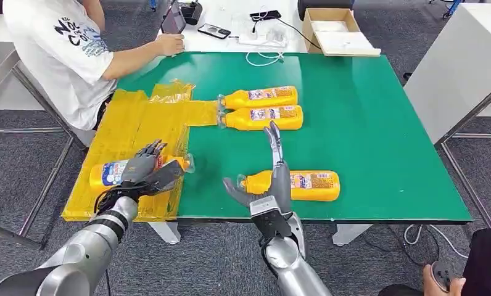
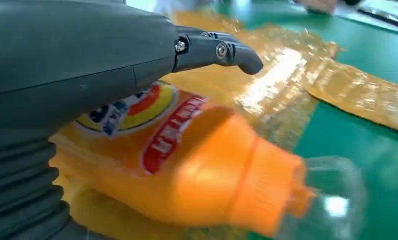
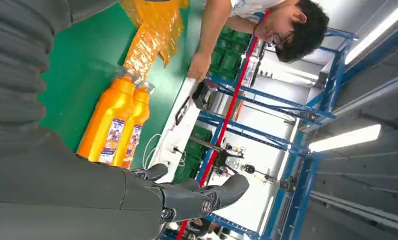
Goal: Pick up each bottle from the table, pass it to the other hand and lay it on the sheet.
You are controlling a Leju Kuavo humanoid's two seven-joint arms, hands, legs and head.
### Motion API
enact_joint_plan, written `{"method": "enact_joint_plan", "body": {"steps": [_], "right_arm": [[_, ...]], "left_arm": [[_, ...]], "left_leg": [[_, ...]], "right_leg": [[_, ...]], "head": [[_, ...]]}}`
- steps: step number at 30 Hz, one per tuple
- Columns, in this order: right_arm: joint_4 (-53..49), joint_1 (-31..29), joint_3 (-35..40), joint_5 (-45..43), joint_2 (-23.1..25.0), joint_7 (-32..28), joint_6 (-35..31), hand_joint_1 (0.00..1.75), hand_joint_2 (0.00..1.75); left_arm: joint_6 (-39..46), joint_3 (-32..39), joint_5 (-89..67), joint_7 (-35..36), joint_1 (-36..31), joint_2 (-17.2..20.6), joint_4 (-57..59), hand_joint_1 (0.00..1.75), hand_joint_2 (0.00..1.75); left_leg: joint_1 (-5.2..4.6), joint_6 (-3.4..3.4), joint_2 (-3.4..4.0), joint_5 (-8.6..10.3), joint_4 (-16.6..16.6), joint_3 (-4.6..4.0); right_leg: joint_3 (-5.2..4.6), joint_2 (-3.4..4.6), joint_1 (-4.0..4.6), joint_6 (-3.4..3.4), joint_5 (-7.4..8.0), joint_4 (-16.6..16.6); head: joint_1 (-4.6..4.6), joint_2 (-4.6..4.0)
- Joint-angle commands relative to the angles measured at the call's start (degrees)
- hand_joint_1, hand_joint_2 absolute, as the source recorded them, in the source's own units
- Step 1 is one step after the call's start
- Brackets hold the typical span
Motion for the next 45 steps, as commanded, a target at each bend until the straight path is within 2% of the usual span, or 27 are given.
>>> {"method": "enact_joint_plan", "body": {"steps": [1, 3, 10, 11, 12, 13, 15, 16, 18, 20, 22, 25, 28, 29, 36, 40, 41, 45], "right_arm": [[6.37, -2.24, -4.16, 1.12, -0.18, 0.11, 1.26, 0.0, 1.75], [6.79, -2.12, -4.56, 1.8, -0.13, 0.11, 1.5, 0.0, 1.75], [6.86, -2.08, -4.63, 1.95, 0.04, 0.11, 1.74, 0.0, 1.75], [6.94, -1.89, -4.73, 2.5, 0.03, 0.19, 1.79, 0.0, 1.75], [6.81, -1.51, -4.82, 3.0, 0.11, 0.33, 1.62, 0.0, 1.75], [6.64, -1.2, -4.71, 3.57, 0.12, 0.54, 1.56, 0.0, 1.75], [7.87, -1.8, -3.06, 6.64, -0.76, 2.75, 1.74, 0.0, 1.75], [8.5, -2.27, -2.57, 7.69, -1.3, 3.63, 1.79, 0.0, 1.75], [10.98, -5.05, -1.71, 11.61, -4.77, 8.41, 3.5, 0.0, 1.75], [13.19, -7.59, -2.26, 13.24, -8.25, 13.99, 8.37, 0.0, 1.75], [15.22, -9.88, -4.0, 14.44, -11.52, 16.27, 11.12, 0.0, 1.75], [19.56, -14.38, -4.12, 18.32, -17.55, 22.12, 18.86, 0.0, 1.75], [20.49, -15.39, -4.81, 18.13, -19.0, 22.89, 20.52, 0.0, 1.75], [21.84, -16.64, -3.78, 20.04, -20.55, 24.88, 23.49, 0.0, 1.75], [23.43, -19.06, -2.53, 20.09, -24.95, 26.64, 31.19, 0.0, 1.75], [23.16, -18.84, -2.37, 19.68, -25.41, 26.62, 32.18, 0.0, 1.75], [23.15, -18.6, -1.16, 17.25, -26.56, 25.98, 38.04, 0.0, 1.75], [23.16, -18.21, -1.19, 17.1, -27.04, 25.78, 38.09, 0.0, 1.75]], "left_arm": [[-23.96, 17.24, 23.57, -9.07, -0.79, -3.02, 1.83, 0.0, 0.0], [-24.28, 16.04, 26.54, -10.07, -0.73, -3.57, 0.38, 0.0, 0.0], [-24.23, 15.63, 28.74, -10.62, -0.42, -3.73, -0.21, 0.0, 0.0], [-20.05, 15.14, 31.28, -13.24, 0.22, -4.55, -2.36, 0.0, 0.0], [-9.99, 13.03, 31.46, -16.86, 0.7, -5.73, -4.44, 0.0, 0.0], [-0.13, 9.09, 33.28, -16.98, 2.99, -7.21, -11.46, 0.0, 0.0], [11.27, -0.18, 43.3, -16.98, 7.25, -7.05, -22.17, 0.0, 0.0], [14.78, -2.53, 45.33, -16.98, 8.67, -6.77, -26.5, 0.0, 1.75], [22.49, -9.63, 50.35, -16.98, 12.42, -4.63, -33.78, 0.0, 1.75], [27.11, -12.94, 52.0, -16.98, 14.74, -3.5, -37.17, 0.0, 1.75], [28.6, -12.89, 49.97, -16.98, 17.46, -3.72, -41.18, 0.0, 1.75], [28.6, -12.02, 47.21, -16.98, 21.42, -5.0, -45.53, 0.0, 1.75], [28.6, -12.52, 47.65, -16.98, 22.04, -4.85, -45.75, 0.0, 1.75], [28.6, -13.93, 49.07, -16.98, 21.95, -4.25, -44.33, 0.0, 1.75], [28.6, -15.85, 49.85, -16.98, 21.59, -4.26, -43.09, 0.0, 1.75], [28.6, -15.93, 49.52, -16.98, 21.44, -4.33, -42.78, 0.0, 1.75], [28.6, -17.28, 50.24, -16.98, 20.83, -4.18, -41.39, 0.0, 1.75], [28.6, -17.28, 50.25, -16.98, 20.64, -4.23, -41.18, 0.0, 1.75]], "left_leg": [[0.02, 0.04, 0.07, 0.0, -0.09, 0.3], [0.0, 0.03, -0.23, -0.01, -0.04, 0.35], [-0.01, 0.0, -0.13, 0.03, -0.07, 0.31], [0.0, -0.01, -0.17, 0.04, -0.06, 0.3], [0.01, -0.01, -0.11, 0.02, -0.07, 0.34], [0.02, 0.01, -0.11, 0.0, -0.08, 0.36], [0.03, 0.0, -0.22, 0.04, -0.04, 0.2], [0.04, 0.02, -0.17, 0.01, -0.02, 0.22], [0.05, 0.01, 0.12, -0.06, -0.01, 0.19], [0.04, 0.01, 0.19, -0.06, -0.04, 0.18], [0.02, 0.02, 0.12, -0.02, -0.05, 0.11], [-0.02, 0.07, -0.18, 0.02, -0.03, -0.08], [-0.06, 0.11, -0.15, -0.02, 0.01, -0.09], [-0.08, 0.08, -0.13, -0.02, 0.01, -0.11], [-0.2, 0.05, -0.23, 0.06, 0.02, -0.28], [-0.19, 0.07, -0.21, 0.01, 0.03, -0.2], [-0.19, 0.06, -0.19, 0.03, 0.03, -0.27], [-0.19, 0.05, -0.22, 0.05, 0.01, -0.32]], "right_leg": [[0.28, -0.01, 0.06, -0.16, 0.01, -0.1], [0.36, -0.19, 0.02, -0.07, -0.06, -0.05], [0.28, -0.15, 0.02, -0.12, 0.01, -0.06], [0.29, -0.18, 0.02, -0.09, 0.0, -0.06], [0.32, -0.16, 0.04, -0.13, -0.01, -0.07], [0.35, -0.18, 0.06, -0.16, -0.03, -0.09], [0.24, -0.25, 0.05, -0.08, -0.01, -0.05], [0.25, -0.22, 0.07, -0.11, -0.03, -0.06], [0.15, 0.03, 0.08, -0.11, 0.0, -0.07], [0.13, 0.06, 0.08, -0.11, 0.0, -0.1], [0.08, -0.03, 0.06, -0.09, 0.0, -0.11], [0.02, -0.17, 0.0, -0.01, -0.01, -0.11], [0.05, -0.17, -0.07, -0.04, -0.03, -0.1], [0.0, -0.16, -0.11, -0.04, -0.02, -0.08], [-0.2, -0.23, -0.15, 0.05, 0.04, -0.03], [-0.13, -0.22, -0.13, 0.01, 0.0, -0.04], [-0.2, -0.19, -0.14, 0.04, 0.03, -0.03], [-0.25, -0.21, -0.14, 0.05, 0.04, -0.04]], "head": [[0.0, 0.0], [0.04, 0.0], [0.04, 0.0], [0.02, 0.0], [0.02, 0.0], [0.02, 0.0], [0.02, 0.0], [0.02, 0.0], [0.04, 0.0], [0.02, 0.0], [0.0, 0.0], [0.02, 0.0], [0.04, 0.0], [0.02, 0.0], [0.0, 0.0], [0.0, 0.0], [0.0, 0.0], [0.0, 0.0]]}}
